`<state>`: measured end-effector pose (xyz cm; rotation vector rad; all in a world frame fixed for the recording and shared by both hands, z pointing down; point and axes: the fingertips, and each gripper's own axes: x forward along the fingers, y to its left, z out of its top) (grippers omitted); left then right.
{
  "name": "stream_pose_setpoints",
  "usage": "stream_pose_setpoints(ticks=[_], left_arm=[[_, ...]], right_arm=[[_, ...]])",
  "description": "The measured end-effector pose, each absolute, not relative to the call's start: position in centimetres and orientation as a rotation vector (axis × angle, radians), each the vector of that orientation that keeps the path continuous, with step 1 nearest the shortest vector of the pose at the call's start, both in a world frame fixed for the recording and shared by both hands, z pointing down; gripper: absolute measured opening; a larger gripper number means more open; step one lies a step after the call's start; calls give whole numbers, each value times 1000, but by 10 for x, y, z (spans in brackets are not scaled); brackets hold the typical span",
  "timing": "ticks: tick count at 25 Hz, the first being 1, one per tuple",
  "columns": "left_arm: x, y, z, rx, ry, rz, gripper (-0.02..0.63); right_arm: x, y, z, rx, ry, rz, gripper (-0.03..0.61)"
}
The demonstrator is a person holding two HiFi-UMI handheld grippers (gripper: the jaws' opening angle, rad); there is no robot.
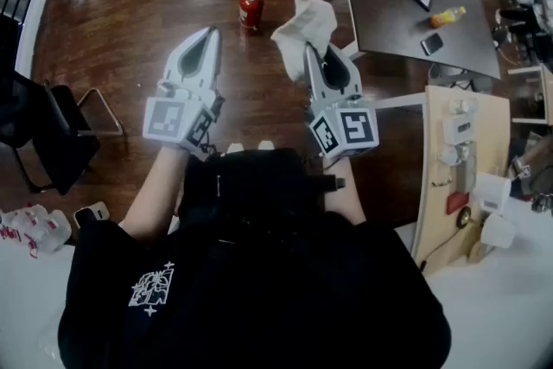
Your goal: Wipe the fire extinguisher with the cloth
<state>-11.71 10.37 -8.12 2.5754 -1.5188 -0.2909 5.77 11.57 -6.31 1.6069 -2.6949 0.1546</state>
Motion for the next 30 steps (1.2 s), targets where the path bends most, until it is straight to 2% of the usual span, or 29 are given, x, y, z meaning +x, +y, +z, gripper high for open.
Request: stream_pose_setpoints(ticks=[14,21,30], left_arm=[[-151,111,-67,2571,-1493,-304,3],[-148,100,-60,2568,-1507,-283,3],[-111,2,-28,2520,-1532,-210,3]], right_arm=[[26,125,-52,1623,-2671,150,117],[37,107,-48,1627,-2677,153,117],[66,9,-23,1572,-2706,193,117]])
